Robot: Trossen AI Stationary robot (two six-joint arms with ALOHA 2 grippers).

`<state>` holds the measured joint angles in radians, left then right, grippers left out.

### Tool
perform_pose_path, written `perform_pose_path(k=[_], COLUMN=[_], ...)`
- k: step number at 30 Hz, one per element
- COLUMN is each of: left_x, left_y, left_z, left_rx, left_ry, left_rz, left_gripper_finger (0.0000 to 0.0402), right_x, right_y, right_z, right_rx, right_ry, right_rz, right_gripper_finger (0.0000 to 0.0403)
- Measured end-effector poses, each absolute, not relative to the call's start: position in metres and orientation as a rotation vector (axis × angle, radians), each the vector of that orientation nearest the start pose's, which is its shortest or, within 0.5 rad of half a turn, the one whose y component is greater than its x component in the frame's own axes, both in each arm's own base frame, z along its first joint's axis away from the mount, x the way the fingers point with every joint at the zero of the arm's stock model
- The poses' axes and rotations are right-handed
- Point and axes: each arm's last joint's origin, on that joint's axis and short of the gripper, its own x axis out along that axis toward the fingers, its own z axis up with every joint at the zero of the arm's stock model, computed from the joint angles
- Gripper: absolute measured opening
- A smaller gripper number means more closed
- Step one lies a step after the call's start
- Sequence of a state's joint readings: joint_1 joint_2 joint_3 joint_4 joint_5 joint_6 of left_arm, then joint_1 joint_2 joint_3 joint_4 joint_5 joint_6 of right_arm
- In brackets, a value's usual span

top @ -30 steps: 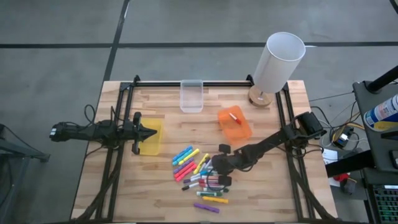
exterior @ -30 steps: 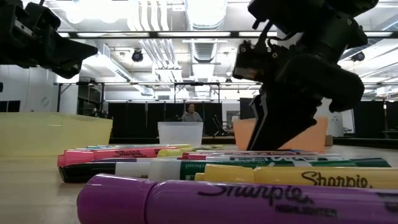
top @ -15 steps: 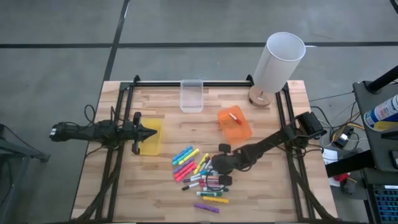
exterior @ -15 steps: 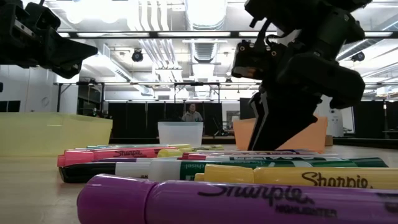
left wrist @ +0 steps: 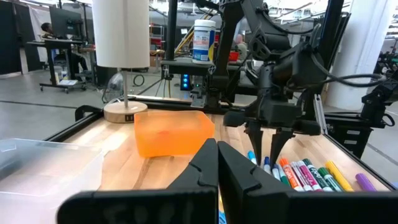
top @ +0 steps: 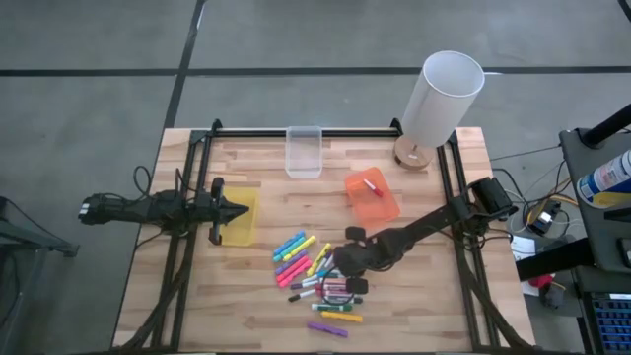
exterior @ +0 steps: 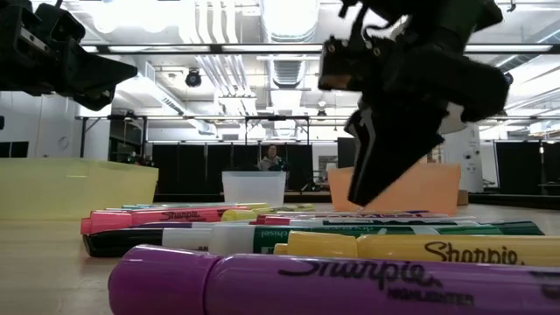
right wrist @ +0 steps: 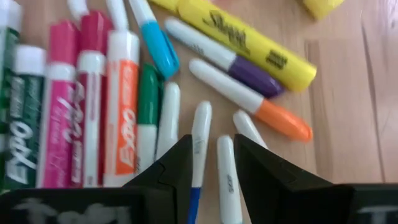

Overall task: Pick & Place Markers
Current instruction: Put the right small light blue marker into the orange bin

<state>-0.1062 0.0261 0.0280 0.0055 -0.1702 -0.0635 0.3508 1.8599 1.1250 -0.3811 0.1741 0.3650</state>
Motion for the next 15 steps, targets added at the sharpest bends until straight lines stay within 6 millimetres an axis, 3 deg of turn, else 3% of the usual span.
perform_pose_path(k=[6, 15], left_x=[0.097, 0.097], left_y=[-0.005, -0.005], left_z=[0.172, 0.172], left_rx=[-0.065, -0.065], left_ry=[-0.01, -0.009], left_rz=[0.063, 0.063], left_gripper_finger=[0.0, 0.0], right_x=[0.335, 0.323], right_y=[0.117, 0.113], right_z=[0.154, 0.141], right_rx=[0.002, 0.003], right_ry=[1.168, 1.241], right_rz=[-0.064, -0.099], right_gripper_finger=[0.0109, 0.0109])
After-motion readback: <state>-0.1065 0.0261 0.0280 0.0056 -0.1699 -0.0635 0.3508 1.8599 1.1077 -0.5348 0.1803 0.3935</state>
